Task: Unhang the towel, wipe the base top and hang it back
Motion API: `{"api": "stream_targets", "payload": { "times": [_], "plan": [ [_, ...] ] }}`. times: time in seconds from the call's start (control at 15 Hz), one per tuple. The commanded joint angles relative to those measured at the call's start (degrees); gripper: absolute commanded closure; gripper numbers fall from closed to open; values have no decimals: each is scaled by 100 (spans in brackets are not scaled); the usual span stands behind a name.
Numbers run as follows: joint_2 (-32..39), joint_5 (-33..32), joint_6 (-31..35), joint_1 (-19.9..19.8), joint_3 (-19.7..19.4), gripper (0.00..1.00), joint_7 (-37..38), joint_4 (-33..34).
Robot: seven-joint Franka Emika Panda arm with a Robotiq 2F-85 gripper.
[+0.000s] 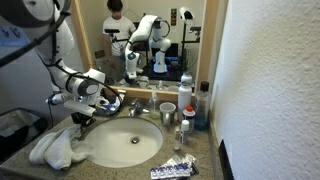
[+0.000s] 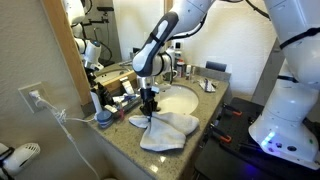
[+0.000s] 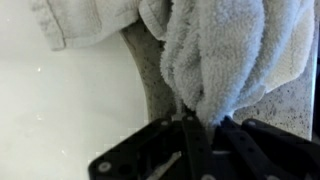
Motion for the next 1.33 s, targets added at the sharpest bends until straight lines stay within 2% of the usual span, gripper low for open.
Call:
{"api": "stream_targets", "payload": {
  "times": [0.0,0.8,1.07,1.27],
  "plan": [
    [336,-123,-548,-32,-82,96,14,-28],
    [932,318,-1464,-21,356,96,-458,834],
    [981,683,-1031,-28,470,96,-656,868],
    [805,846,-471,-4,415,96,-758,682]
  ]
}}
